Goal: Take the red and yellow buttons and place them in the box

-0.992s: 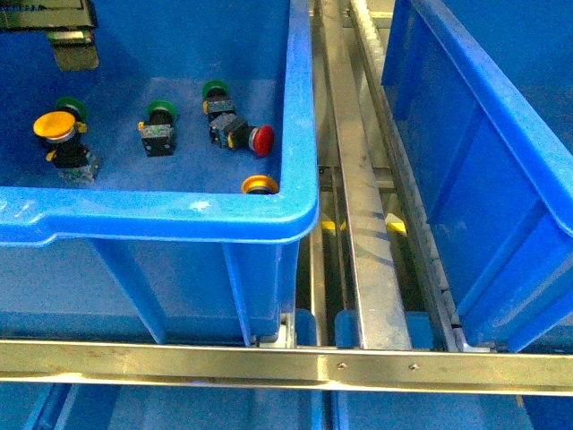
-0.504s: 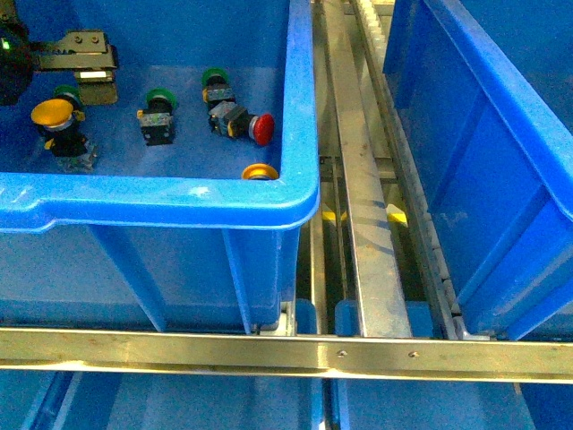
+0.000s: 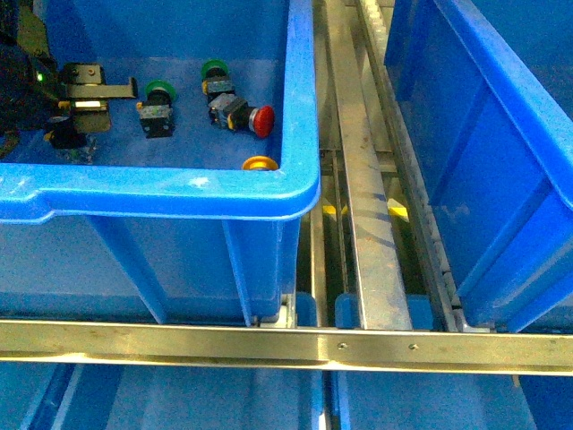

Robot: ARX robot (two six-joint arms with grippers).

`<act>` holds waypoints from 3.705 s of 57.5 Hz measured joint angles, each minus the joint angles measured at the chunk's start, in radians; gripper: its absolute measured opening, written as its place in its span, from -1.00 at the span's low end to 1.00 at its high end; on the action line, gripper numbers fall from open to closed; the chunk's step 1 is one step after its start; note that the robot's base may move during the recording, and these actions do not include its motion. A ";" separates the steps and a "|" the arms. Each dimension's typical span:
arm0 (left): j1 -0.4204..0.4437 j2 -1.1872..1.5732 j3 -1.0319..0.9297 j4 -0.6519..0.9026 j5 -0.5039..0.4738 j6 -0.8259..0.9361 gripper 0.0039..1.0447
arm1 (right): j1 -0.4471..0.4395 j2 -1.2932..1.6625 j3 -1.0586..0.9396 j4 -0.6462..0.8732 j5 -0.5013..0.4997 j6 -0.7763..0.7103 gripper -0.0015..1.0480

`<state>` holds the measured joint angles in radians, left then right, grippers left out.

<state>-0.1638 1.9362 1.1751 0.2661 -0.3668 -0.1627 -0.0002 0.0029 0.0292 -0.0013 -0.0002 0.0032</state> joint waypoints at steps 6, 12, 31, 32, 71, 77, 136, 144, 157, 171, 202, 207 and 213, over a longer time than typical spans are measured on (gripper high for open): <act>-0.001 0.000 0.004 0.004 0.000 0.000 -0.33 | 0.000 0.000 0.000 0.000 0.000 0.000 0.88; -0.005 0.000 0.004 0.019 0.003 0.000 -0.37 | 0.000 0.000 0.000 0.000 0.000 0.000 0.88; -0.026 -0.199 -0.107 0.127 0.122 -0.034 -0.38 | 0.000 0.000 0.000 0.000 0.000 0.000 0.88; -0.026 -0.224 -0.120 0.129 0.138 -0.043 -0.38 | 0.000 0.000 0.000 0.000 0.000 0.000 0.88; -0.139 -0.322 -0.289 0.816 0.871 -0.700 -0.38 | 0.000 0.000 0.000 0.000 0.000 0.000 0.88; -0.218 -0.229 -0.203 0.876 0.948 -0.792 -0.38 | 0.000 0.000 0.000 0.000 0.000 0.000 0.88; -0.272 -0.105 -0.056 1.003 1.048 -1.032 -0.39 | -0.049 0.289 0.018 0.450 0.462 0.233 0.88; -0.272 -0.116 -0.056 0.992 1.049 -1.021 -0.39 | -0.193 0.341 0.110 0.342 0.325 0.528 0.88; -0.285 -0.144 -0.075 0.978 1.056 -0.988 -0.39 | 0.051 0.453 0.238 0.534 0.333 1.282 0.88; -0.293 -0.144 -0.075 0.985 1.048 -0.986 -0.39 | 0.201 0.868 0.333 0.873 0.325 1.286 0.88; -0.314 -0.145 -0.075 0.986 1.032 -0.978 -0.39 | 0.334 1.113 0.465 1.067 0.335 1.287 0.88; -0.319 -0.144 -0.075 0.986 1.028 -0.977 -0.39 | 0.360 1.153 0.481 1.078 0.346 1.270 0.88; -0.320 -0.144 -0.075 0.985 1.020 -0.975 -0.39 | 0.380 1.191 0.499 1.083 0.357 1.255 0.88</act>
<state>-0.4843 1.7920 1.1004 1.2514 0.6537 -1.1374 0.3801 1.1934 0.5278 1.0817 0.3565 1.2587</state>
